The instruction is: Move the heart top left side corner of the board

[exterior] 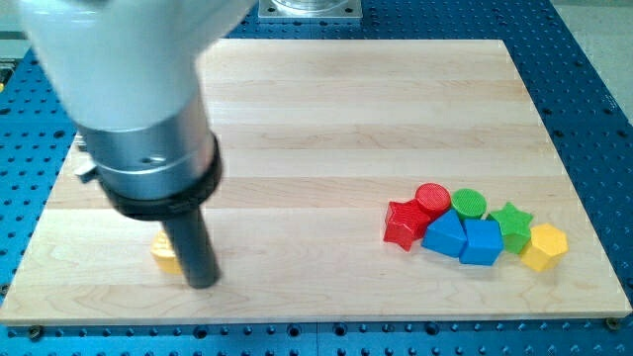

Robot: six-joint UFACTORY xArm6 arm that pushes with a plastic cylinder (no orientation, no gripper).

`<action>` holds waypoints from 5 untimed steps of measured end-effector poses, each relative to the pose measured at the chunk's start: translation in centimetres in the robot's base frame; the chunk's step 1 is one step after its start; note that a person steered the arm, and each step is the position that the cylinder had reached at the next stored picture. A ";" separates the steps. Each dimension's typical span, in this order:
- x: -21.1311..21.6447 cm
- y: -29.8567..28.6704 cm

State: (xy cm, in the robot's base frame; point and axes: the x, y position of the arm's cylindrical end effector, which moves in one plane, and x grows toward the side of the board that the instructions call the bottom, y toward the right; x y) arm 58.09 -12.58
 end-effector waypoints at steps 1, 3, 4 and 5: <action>-2.6 -3.8; -1.9 -7.0; -4.8 -8.9; -10.0 -8.9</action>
State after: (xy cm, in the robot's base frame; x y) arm 48.06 -21.50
